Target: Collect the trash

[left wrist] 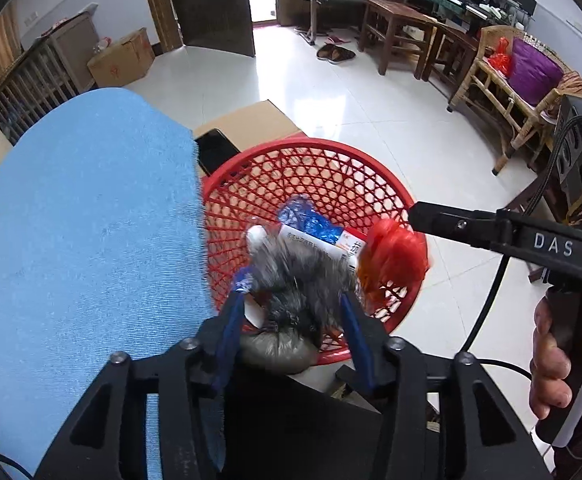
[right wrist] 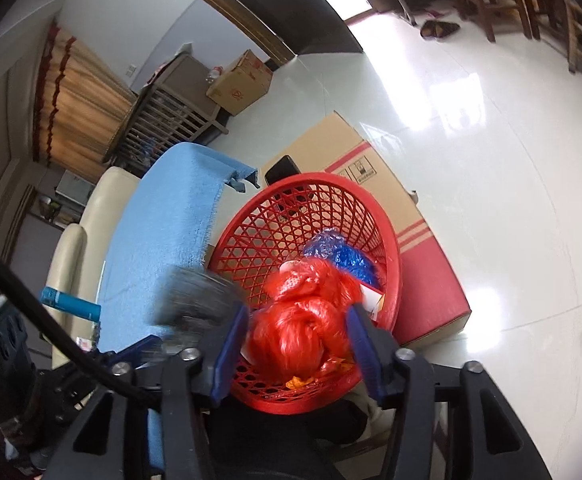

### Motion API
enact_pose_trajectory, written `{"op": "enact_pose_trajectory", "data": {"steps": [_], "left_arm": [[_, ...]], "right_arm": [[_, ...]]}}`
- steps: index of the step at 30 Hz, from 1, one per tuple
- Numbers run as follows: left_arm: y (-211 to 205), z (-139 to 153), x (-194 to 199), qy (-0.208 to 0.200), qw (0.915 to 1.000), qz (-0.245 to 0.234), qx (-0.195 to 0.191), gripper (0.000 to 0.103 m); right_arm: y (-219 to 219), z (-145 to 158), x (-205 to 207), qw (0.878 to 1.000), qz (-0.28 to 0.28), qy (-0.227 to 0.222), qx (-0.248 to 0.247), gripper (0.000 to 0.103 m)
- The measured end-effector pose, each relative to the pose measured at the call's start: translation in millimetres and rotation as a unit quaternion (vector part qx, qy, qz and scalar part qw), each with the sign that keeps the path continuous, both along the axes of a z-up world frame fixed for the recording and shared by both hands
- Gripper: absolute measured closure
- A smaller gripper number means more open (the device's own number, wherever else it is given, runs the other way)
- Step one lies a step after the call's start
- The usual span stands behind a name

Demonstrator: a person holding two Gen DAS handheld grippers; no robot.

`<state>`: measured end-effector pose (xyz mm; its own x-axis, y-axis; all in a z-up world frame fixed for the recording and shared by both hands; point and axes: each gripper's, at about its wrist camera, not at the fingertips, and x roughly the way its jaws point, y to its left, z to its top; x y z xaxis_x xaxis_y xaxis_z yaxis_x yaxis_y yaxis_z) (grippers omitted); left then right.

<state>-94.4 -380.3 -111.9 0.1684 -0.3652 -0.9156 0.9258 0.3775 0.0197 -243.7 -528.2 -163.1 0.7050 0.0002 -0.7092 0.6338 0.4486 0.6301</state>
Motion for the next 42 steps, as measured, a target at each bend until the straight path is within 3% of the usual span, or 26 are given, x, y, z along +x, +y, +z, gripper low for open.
{"op": "enact_pose_trajectory", "data": {"steps": [4, 7, 9, 13, 18, 21, 24, 26, 34, 42], "left_arm": [[12.5, 14.4, 3.5, -0.037, 0.9991, 0.02, -0.008, 0.05], [37.0, 42.0, 14.3, -0.086, 0.9941, 0.061, -0.026, 0.038], [55.7, 63.2, 15.6, -0.131, 0.9865, 0.086, -0.049, 0.03], [101.4, 104.0, 17.4, -0.219, 0.9627, 0.137, -0.081, 0.025], [160.5, 135.7, 35.1, -0.234, 0.9423, 0.219, -0.098, 0.024], [198.2, 151.3, 44.6, -0.254, 0.9217, 0.273, -0.106, 0.024], [238.7, 165.8, 49.1, -0.284, 0.8943, 0.327, -0.111, 0.023], [256.4, 168.3, 52.2, -0.293, 0.8821, 0.351, -0.113, 0.023], [325.2, 174.9, 53.0, -0.294, 0.8547, 0.411, -0.117, 0.023], [367.6, 181.6, 47.7, -0.299, 0.832, 0.451, -0.123, 0.022]], "right_arm": [[-0.1, 1.3, 0.8, 1.0, 0.0, -0.007, 0.001, 0.044], [5.3, 10.8, 3.5, 1.0, 0.01, -0.016, -0.013, 0.044], [12.1, 20.8, 8.4, 0.999, 0.022, -0.019, -0.026, 0.044], [37.5, 51.5, 25.1, 0.995, 0.059, -0.023, -0.08, 0.044], [90.8, 100.4, 54.1, 0.978, 0.114, -0.033, -0.171, 0.044], [126.5, 128.5, 70.7, 0.965, 0.14, -0.046, -0.219, 0.044], [159.1, 152.7, 85.2, 0.952, 0.161, -0.06, -0.253, 0.043], [179.0, 166.4, 93.4, 0.944, 0.174, -0.07, -0.271, 0.043], [251.5, 202.8, 126.1, 0.916, 0.22, -0.088, -0.323, 0.043], [315.3, 228.1, 137.7, 0.894, 0.221, -0.108, -0.375, 0.042]]}}
